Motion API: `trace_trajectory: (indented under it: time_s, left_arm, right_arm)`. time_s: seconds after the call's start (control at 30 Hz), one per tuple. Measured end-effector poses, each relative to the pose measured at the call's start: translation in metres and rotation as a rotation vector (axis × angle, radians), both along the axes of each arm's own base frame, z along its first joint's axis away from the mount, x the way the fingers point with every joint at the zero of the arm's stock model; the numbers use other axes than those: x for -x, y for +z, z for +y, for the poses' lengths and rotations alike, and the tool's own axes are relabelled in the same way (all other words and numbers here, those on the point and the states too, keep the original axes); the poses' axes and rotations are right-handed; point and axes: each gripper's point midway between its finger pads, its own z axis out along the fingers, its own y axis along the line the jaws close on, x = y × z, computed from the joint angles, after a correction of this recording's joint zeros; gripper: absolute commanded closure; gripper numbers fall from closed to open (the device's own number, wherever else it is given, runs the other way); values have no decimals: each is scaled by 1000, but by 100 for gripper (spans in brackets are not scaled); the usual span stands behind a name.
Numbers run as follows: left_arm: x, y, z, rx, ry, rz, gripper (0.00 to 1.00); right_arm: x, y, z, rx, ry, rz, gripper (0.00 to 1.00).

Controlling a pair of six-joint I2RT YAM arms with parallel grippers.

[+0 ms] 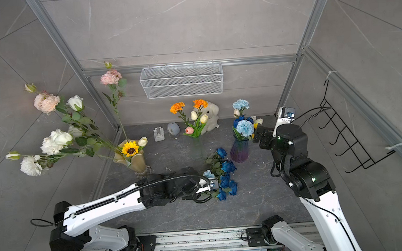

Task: Pick out blue flowers from the vase
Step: Place the flower at the center of the board, then pick up the flower from the vase.

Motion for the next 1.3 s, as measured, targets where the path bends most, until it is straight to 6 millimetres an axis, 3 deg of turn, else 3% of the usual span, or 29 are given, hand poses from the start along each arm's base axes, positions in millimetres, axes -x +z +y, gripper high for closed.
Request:
trace_trajectory:
  time_s: [0.07,0.17,0.4,0.5,0.7,0.87,0.9,1.03,1.1,1.2,1.3]
  left_arm:
    - [0,-32,7,-49,6,19,100]
    - [-9,-59,4,-50,22,53,100]
    - [-42,-113,9,6,95,136,100]
    - [-53,-126,6,31,112,158,100]
    - [-76,-130,-5,101,118,152,100]
    - [-90,-134,-9,98,114,135,100]
    - [-93,-133,-11,99,115,131,96]
    - [-105,-123,-18,117,107,104,59]
    - [-109,-115,-22,134,107,92,49]
    - [-113,-104,-27,162,109,78,39]
    - [-113,-94,-27,181,109,67,38]
  right_arm:
    - [4,-18,-8,-32,-24,28,0]
    - [7,-47,-18,-78,-56,77,0]
    - [4,-120,-37,-200,-105,230,0]
    - [4,-138,-39,-246,-103,264,0]
    - [-9,-157,-27,-306,-26,282,0]
    - [-40,-165,-14,-348,61,292,0]
    - [-46,-167,-12,-353,72,295,0]
    - [-66,-171,-8,-361,110,282,0]
    - [-76,-171,-7,-364,126,268,0]
    - [-91,-170,-4,-366,153,243,0]
    - [-105,-172,-2,-373,178,224,0]
